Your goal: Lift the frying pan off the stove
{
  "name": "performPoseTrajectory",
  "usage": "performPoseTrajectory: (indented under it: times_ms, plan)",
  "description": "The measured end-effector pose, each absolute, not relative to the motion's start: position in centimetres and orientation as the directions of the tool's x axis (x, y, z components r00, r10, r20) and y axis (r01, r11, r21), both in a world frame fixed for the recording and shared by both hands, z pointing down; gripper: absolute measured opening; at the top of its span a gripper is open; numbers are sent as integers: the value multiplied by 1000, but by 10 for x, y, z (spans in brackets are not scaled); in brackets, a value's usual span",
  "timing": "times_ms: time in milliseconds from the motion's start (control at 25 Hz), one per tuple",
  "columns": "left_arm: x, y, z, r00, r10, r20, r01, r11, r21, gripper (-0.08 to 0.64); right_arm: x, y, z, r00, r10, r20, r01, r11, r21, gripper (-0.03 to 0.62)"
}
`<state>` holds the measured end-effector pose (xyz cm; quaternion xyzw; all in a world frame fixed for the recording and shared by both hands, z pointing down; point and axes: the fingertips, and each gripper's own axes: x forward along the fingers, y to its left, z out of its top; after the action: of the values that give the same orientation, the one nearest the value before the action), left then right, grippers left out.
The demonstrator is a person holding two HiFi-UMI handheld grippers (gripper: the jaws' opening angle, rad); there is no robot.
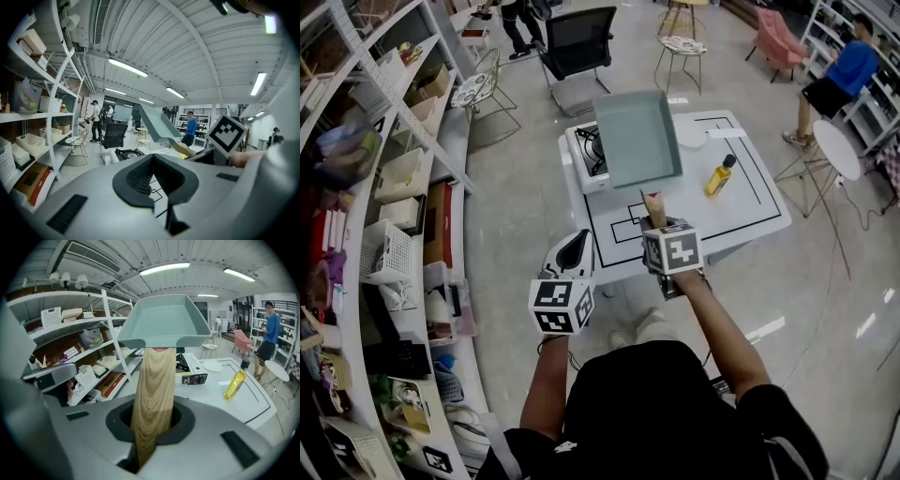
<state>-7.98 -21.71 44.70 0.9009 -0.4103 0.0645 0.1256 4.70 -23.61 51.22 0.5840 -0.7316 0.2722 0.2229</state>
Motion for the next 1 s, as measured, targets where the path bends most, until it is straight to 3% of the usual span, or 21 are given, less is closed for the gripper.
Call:
performPoseTrajectory:
  times_ms: [480,1000]
  plan:
    - [-55,-205,427,661,-726,187,-750,-639,172,12,69,-219,476,-235,-791,565,-972,205,-117,21]
    - [-1,-122,409,647,-745,162,-762,-625,168,12,115,-135,462,-256,-790,557,-966,236,-109,21]
